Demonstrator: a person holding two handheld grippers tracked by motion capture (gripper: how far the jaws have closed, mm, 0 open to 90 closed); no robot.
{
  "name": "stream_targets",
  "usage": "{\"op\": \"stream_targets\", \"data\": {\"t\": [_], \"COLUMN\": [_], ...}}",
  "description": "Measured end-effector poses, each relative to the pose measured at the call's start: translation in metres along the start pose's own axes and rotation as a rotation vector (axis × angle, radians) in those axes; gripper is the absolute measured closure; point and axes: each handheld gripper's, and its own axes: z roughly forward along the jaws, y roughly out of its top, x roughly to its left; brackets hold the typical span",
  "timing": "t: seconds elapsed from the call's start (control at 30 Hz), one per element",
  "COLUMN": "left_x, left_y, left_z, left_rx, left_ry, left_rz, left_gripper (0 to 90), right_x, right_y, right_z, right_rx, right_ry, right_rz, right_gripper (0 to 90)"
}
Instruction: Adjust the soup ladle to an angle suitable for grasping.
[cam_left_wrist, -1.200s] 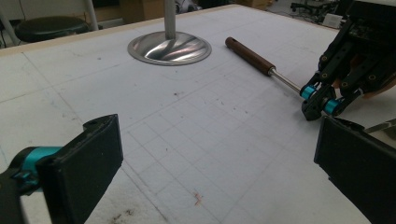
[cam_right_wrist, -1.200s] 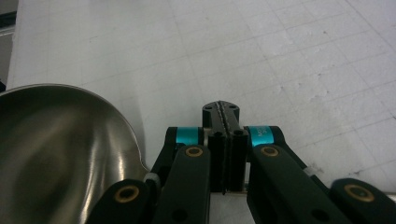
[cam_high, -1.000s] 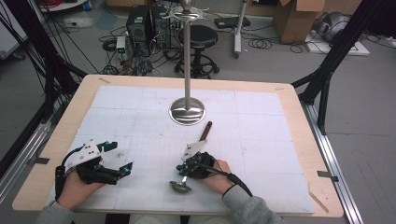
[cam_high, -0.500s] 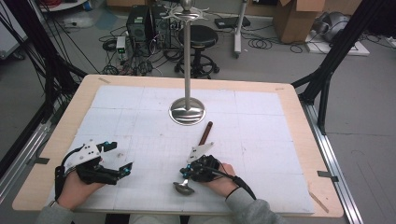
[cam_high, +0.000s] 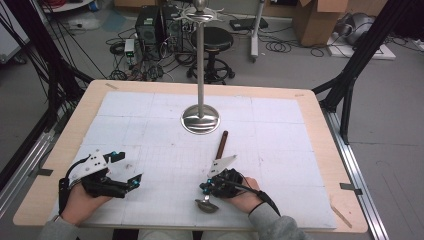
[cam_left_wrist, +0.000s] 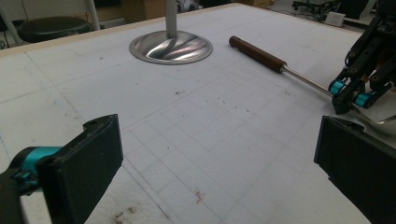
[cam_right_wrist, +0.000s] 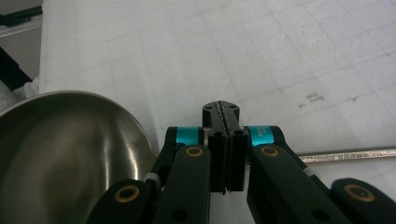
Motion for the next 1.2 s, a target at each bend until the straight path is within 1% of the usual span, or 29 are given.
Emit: {"op": "stream_targets", "data": {"t": [0.03, 0.13, 0.17, 0.4, 0.5, 0.53, 0.57, 0.6, 0.63, 0.67, 0.7, 0.73, 0.77, 0.8, 0.9, 1.07, 1.1, 1.13, 1.17, 1.2], "left_x": [0.000, 0.000, 0.000, 0.000, 0.000, 0.000, -0.001, -0.001, -0.001, -0.001, -0.001, -0.001, -0.001, -0.001, -0.001, -0.001, -0.001, -0.001, -0.001, -0.001], "left_y": [0.000, 0.000, 0.000, 0.000, 0.000, 0.000, 0.000, 0.000, 0.000, 0.000, 0.000, 0.000, 0.000, 0.000, 0.000, 0.000, 0.000, 0.000, 0.000, 0.000], "left_z": [0.000, 0.000, 0.000, 0.000, 0.000, 0.000, 0.000, 0.000, 0.000, 0.000, 0.000, 0.000, 0.000, 0.000, 0.000, 0.001, 0.001, 0.001, 0.001, 0.001], "left_rx": [-0.002, -0.001, 0.000, 0.003, 0.002, 0.001, 0.003, 0.003, 0.003, 0.003, 0.003, 0.003, 0.002, 0.001, 0.003, 0.003, 0.004, 0.003, 0.003, 0.003], "left_ry": [0.002, 0.003, 0.000, -0.002, -0.001, -0.002, -0.003, -0.003, -0.002, -0.001, -0.002, -0.002, -0.002, -0.002, -0.004, -0.003, -0.003, -0.004, -0.003, -0.003], "left_rz": [-0.003, -0.001, 0.000, -0.002, -0.002, -0.003, -0.003, -0.003, -0.003, -0.002, -0.002, -0.002, -0.001, -0.001, -0.001, -0.002, -0.001, -0.002, -0.003, -0.001], "left_gripper": [1.7, 1.7, 1.7, 1.7, 1.7, 1.7, 1.7, 1.7, 1.8, 1.8, 1.7, 1.7, 1.7, 1.7, 1.7, 1.7, 1.7, 1.7, 1.7, 1.7], "right_x": [0.000, -0.001, -0.001, -0.003, -0.005, -0.005, -0.007, -0.007, -0.007, -0.007, -0.007, -0.007, -0.008, -0.008, -0.013, -0.014, -0.014, -0.014, -0.016, -0.016], "right_y": [-0.002, -0.004, -0.006, -0.015, -0.023, -0.023, -0.027, -0.027, -0.031, -0.031, -0.034, -0.034, -0.038, -0.038, -0.046, -0.052, -0.056, -0.056, -0.059, -0.059], "right_z": [-0.003, -0.005, -0.009, -0.020, -0.029, -0.029, -0.033, -0.033, -0.039, -0.039, -0.044, -0.044, -0.049, -0.049, -0.057, -0.064, -0.068, -0.068, -0.071, -0.071], "right_rx": [0.009, 0.015, 0.021, 0.042, 0.051, 0.051, 0.055, 0.055, 0.071, 0.071, 0.088, 0.088, 0.095, 0.095, 0.099, 0.102, 0.106, 0.106, 0.100, 0.100], "right_ry": [0.001, 0.000, 0.001, 0.001, -0.003, -0.003, -0.014, -0.014, -0.030, -0.030, -0.045, -0.045, -0.049, -0.049, -0.056, -0.074, -0.079, -0.079, -0.081, -0.081], "right_rz": [0.009, 0.013, 0.021, 0.021, 0.031, 0.031, 0.026, 0.026, 0.023, 0.023, 0.012, 0.012, 0.020, 0.020, 0.037, 0.047, 0.061, 0.061, 0.076, 0.076], "right_gripper": [90.0, 90.0, 90.0, 90.0, 90.0, 90.0, 90.0, 90.0, 90.0, 90.0, 90.0, 90.0, 90.0, 90.0, 90.0, 90.0, 90.0, 90.0, 90.0, 90.0]}}
